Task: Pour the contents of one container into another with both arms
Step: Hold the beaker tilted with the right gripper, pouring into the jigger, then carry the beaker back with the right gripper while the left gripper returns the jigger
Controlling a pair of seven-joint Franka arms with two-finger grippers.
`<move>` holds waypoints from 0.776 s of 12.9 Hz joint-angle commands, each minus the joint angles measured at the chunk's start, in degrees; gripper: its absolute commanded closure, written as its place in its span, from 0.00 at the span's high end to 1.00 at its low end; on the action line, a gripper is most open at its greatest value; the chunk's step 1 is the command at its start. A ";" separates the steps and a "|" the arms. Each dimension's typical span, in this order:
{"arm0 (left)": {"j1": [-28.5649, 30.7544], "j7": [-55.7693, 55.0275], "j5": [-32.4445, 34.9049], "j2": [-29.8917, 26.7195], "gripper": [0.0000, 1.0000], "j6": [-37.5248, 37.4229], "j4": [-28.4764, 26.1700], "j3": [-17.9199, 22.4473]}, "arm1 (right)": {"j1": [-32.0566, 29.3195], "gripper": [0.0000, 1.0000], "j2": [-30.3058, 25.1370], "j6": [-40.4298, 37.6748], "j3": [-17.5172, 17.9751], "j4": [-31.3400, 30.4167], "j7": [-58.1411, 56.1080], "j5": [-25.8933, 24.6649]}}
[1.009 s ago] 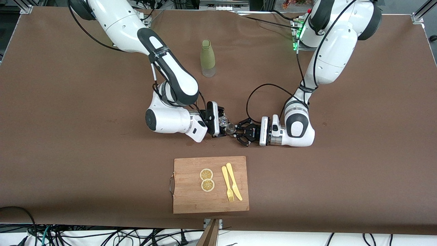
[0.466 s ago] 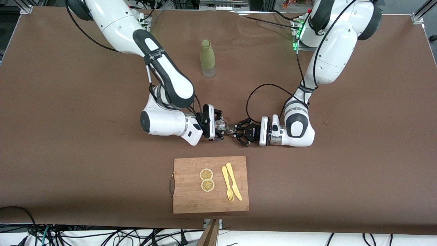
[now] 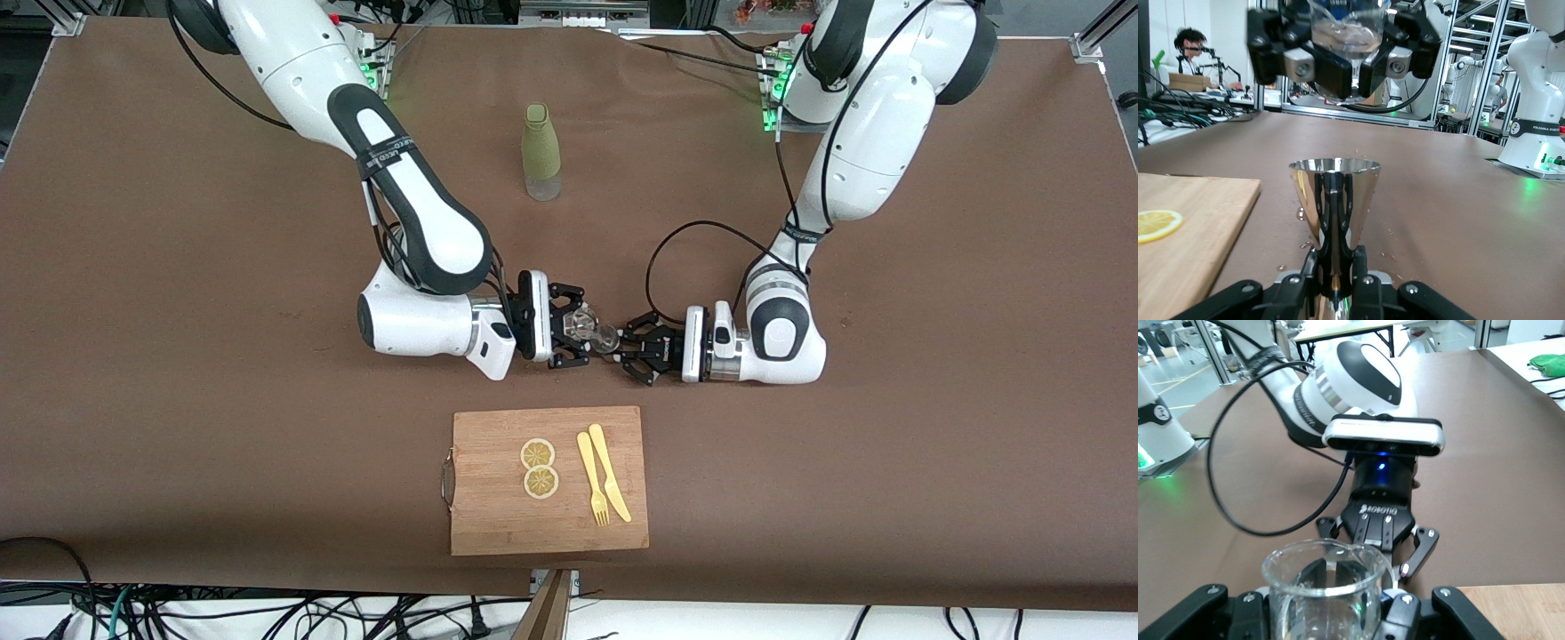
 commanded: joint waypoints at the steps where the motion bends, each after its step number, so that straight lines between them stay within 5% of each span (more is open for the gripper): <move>1: 3.57 3.83 0.16 -0.06 0.00 -5.22 -0.08 0.71 | -5.15 0.00 -1.37 -8.21 0.18 -1.01 -5.64 1.50; 8: 11.91 3.83 6.58 -0.15 0.00 -25.96 -1.22 9.85 | -25.18 0.00 -0.85 -32.83 -0.18 -7.23 -27.60 0.19; 10: 15.25 6.18 10.70 -0.15 0.00 -29.58 -1.14 11.70 | -30.28 0.00 0.90 -37.67 -1.22 -8.91 -35.69 -4.01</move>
